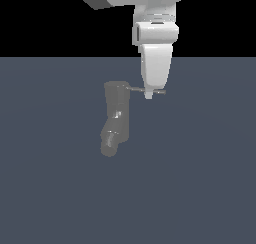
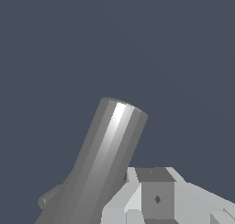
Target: Turn on the faucet by rotating a designated handle.
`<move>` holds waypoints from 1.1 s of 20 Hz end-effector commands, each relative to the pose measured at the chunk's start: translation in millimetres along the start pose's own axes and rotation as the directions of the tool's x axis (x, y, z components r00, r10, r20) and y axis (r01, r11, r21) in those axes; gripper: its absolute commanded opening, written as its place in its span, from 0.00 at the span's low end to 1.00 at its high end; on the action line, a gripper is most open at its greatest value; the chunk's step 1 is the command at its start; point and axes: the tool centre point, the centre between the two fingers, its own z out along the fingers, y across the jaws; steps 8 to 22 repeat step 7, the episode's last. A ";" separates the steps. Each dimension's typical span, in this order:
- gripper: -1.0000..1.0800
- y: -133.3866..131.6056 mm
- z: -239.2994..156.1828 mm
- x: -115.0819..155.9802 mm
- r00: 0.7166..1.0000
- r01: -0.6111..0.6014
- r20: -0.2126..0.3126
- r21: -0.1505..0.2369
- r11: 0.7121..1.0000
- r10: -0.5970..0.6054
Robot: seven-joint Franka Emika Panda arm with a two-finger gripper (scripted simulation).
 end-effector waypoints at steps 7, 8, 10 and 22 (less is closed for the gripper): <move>0.00 -21.1 0.0 35.3 1.000 -0.028 -0.001 0.001 1.000 0.028; 0.00 -21.1 0.0 35.3 1.000 -0.028 -0.001 0.001 1.000 0.028; 0.00 -21.1 0.0 35.3 1.000 -0.028 -0.001 0.001 1.000 0.028; 0.00 -21.1 0.0 35.3 1.000 -0.028 -0.001 0.001 1.000 0.028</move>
